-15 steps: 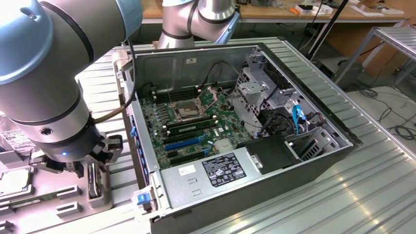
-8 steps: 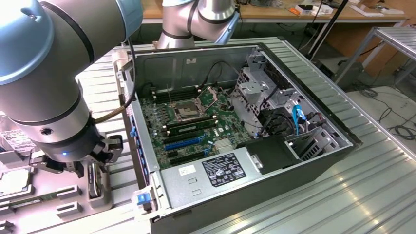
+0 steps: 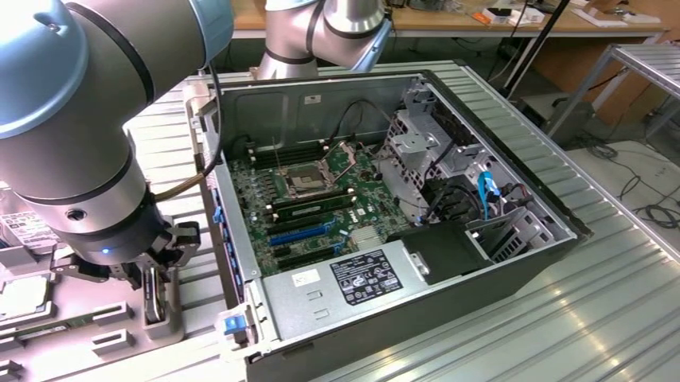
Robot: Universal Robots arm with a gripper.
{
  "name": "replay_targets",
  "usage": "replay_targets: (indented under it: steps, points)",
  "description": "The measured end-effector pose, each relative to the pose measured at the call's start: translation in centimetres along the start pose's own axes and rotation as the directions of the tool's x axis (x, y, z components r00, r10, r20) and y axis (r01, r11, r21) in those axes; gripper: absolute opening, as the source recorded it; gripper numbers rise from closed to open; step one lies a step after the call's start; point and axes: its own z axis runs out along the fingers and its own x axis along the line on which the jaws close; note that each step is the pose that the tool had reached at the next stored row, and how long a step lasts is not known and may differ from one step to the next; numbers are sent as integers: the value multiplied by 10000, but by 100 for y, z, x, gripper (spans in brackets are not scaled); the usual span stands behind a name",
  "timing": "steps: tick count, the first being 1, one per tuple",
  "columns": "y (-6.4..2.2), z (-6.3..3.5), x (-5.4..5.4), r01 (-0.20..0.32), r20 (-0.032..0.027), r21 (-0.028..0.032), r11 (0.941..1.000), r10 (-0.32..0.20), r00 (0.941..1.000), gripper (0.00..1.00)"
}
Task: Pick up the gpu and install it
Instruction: 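Pick up the gpu and move the gpu toward the slot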
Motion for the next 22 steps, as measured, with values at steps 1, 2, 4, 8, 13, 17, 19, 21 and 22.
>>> replay_targets:
  steps: [1, 2, 4, 8, 13, 17, 19, 21, 22]
  points:
    - [0, 0, 0, 0, -1, 0, 10000, 0, 10000, 37]
    - [0, 0, 0, 0, 0, 0, 10000, 0, 10000, 37]
    - [0, 0, 0, 0, 0, 0, 10000, 0, 10000, 30]
    - [0, 0, 0, 0, 0, 0, 10000, 0, 10000, 29]
    - [0, 0, 0, 0, 0, 0, 10000, 0, 10000, 27]
    - [0, 0, 0, 0, 0, 0, 10000, 0, 10000, 27]
    - [0, 0, 0, 0, 0, 0, 10000, 0, 10000, 27]
    - [0, 0, 0, 0, 0, 0, 10000, 0, 10000, 27]
    - [0, 0, 0, 0, 0, 0, 10000, 0, 10000, 27]
